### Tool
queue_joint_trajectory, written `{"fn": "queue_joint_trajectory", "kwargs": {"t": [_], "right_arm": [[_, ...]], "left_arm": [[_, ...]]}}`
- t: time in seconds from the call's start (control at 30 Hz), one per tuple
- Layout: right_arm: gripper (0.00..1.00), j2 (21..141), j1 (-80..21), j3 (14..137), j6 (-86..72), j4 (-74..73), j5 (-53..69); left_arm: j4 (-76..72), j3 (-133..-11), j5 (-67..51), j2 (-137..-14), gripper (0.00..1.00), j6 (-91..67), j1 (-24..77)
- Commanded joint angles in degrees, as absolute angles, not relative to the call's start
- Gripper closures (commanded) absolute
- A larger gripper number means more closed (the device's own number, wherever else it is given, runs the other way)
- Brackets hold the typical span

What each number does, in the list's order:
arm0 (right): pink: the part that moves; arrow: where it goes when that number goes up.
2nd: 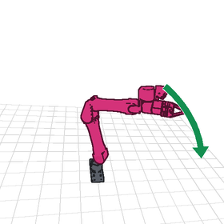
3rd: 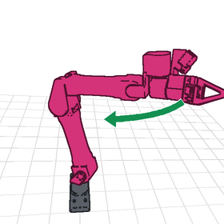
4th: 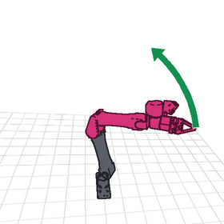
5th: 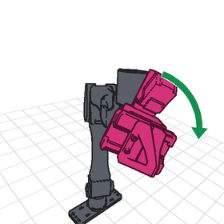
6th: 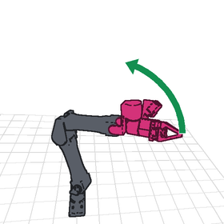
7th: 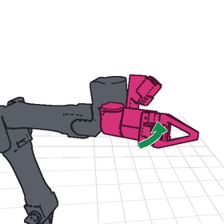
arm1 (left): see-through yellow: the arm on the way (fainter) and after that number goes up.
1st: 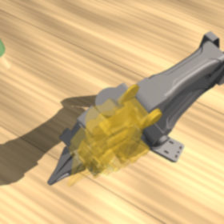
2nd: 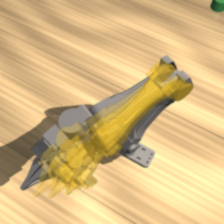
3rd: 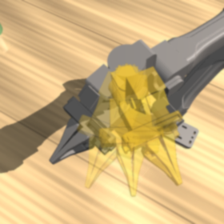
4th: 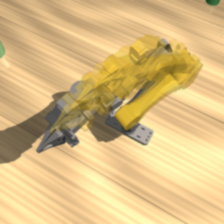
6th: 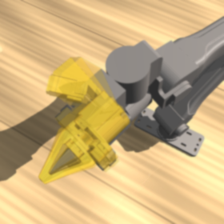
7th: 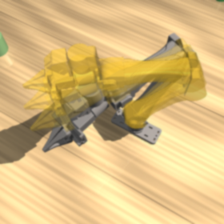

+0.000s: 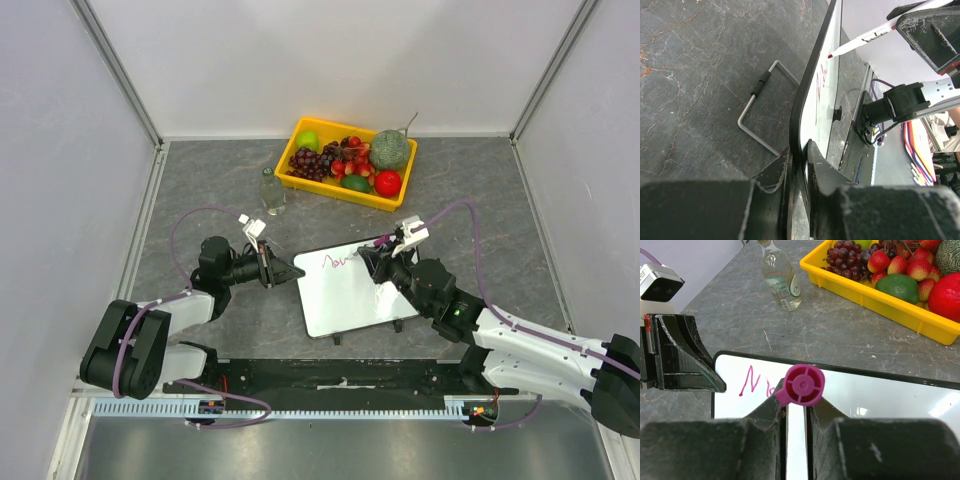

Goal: Write a sentence on the whiteboard

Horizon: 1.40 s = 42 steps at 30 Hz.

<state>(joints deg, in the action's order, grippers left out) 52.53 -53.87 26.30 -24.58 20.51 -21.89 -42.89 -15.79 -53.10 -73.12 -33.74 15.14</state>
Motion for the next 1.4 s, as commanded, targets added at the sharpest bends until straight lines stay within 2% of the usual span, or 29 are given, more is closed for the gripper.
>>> {"fn": "queue_joint_trajectory", "kwargs": {"t": [0.0,0.67,1.37], "right_arm": [[1.00,52.0,-53.7,25.3,-25.1,21.3,-21.9],[1.00,50.2,-52.6,25.1,-24.8,18.8,-26.2],[1.00,52.2,-52.0,27.3,-25.9,22.7,-23.6]], "left_arm": [[-41.5,-15.6,-52.9,-72.9,0.98,-28.8,15.3],[-41.5,-15.6,-52.9,-72.8,0.98,-28.9,15.2],[-41.5,-15.6,-52.9,-72.6,0.98,-28.8,15.3]]}}
